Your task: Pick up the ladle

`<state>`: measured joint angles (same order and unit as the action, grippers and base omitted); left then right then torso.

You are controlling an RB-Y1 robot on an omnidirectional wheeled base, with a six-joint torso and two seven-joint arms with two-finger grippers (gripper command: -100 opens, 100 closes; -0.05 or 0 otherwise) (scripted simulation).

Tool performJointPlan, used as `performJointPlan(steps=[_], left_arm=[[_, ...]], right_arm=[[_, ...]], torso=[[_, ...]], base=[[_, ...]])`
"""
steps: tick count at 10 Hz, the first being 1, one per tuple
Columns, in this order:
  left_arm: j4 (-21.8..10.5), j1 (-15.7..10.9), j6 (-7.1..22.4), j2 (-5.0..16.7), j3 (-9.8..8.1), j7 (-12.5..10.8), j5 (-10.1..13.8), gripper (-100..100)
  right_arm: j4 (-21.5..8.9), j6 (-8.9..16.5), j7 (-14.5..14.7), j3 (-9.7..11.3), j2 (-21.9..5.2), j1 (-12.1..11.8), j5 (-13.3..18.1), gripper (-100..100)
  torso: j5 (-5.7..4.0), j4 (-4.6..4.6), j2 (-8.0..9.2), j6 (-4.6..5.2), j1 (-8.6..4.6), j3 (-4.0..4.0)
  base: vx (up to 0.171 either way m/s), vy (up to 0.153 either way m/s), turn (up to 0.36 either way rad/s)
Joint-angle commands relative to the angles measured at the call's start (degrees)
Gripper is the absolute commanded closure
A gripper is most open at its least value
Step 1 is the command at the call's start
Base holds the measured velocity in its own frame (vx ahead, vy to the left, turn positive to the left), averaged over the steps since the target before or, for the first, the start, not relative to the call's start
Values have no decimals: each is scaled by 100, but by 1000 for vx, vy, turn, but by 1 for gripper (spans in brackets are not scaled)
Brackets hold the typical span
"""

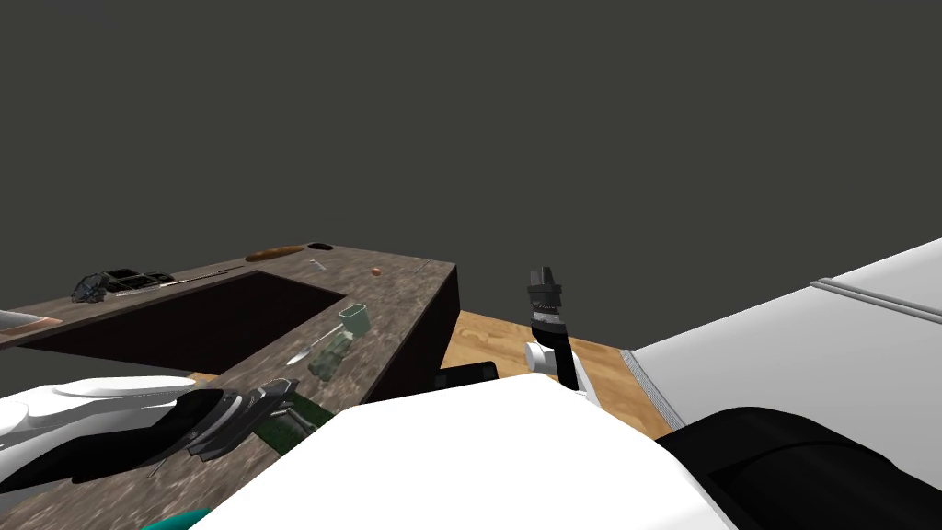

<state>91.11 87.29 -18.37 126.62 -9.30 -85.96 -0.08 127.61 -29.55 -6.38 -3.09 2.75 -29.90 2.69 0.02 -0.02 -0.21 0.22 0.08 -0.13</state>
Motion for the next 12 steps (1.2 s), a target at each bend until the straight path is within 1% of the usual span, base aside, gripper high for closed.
performJointPlan(steps=[1, 3, 4, 5, 8, 9, 10, 11, 12], left_arm=[[0, 0, 0, 0, 0, 0, 0, 100], [2, -9, -3, 5, -12, 2, 0, 100], [2, -10, -2, 7, -13, 5, -2, 0], [-126, -152, -179, -43, 130, 32, -54, 100], [-356, -352, -486, -116, 335, 57, -116, 100], [-472, -452, -639, -152, 438, 70, -147, 100], [-529, -502, -716, -170, 489, 76, -162, 100], [-508, -427, -657, -141, 415, 74, -138, 100], [-520, -425, -678, -142, 415, 79, -139, 0]], right_arm=[[0, 0, 0, 0, 0, 0, 0, 0], [0, 0, 0, 0, 0, 0, 0, 0], [0, 0, 0, 0, 0, 0, 0, 0], [0, 0, 0, 0, 0, 0, 0, 0], [0, 0, 0, 0, 0, 0, 0, 0], [0, 0, 0, 0, 0, 0, 0, 0], [0, 0, 0, 0, 0, 0, 0, 0], [0, 0, 0, 0, 0, 0, 0, 0], [0, 0, 0, 0, 0, 0, 0, 0]], torso=[[0, 0, 0, 0, 0, 0], [-2, -3, 4, -12, 3, 1], [-1, -3, 5, -13, 4, 1], [-1, -3, 5, -14, 5, 1], [-3, -4, 3, -20, 0, 0], [-1, -4, 3, -21, 0, -1], [-3, -4, 3, -22, 1, 0], [0, -5, 3, -22, 2, -1], [2, -5, 3, -20, 3, -1]], base=[[3, -4, -24], [0, 0, 0], [0, 0, 0], [9, -4, 74], [15, -17, 52], [13, -13, 43], [11, -11, 34], [0, 0, 0], [0, 0, 0]])
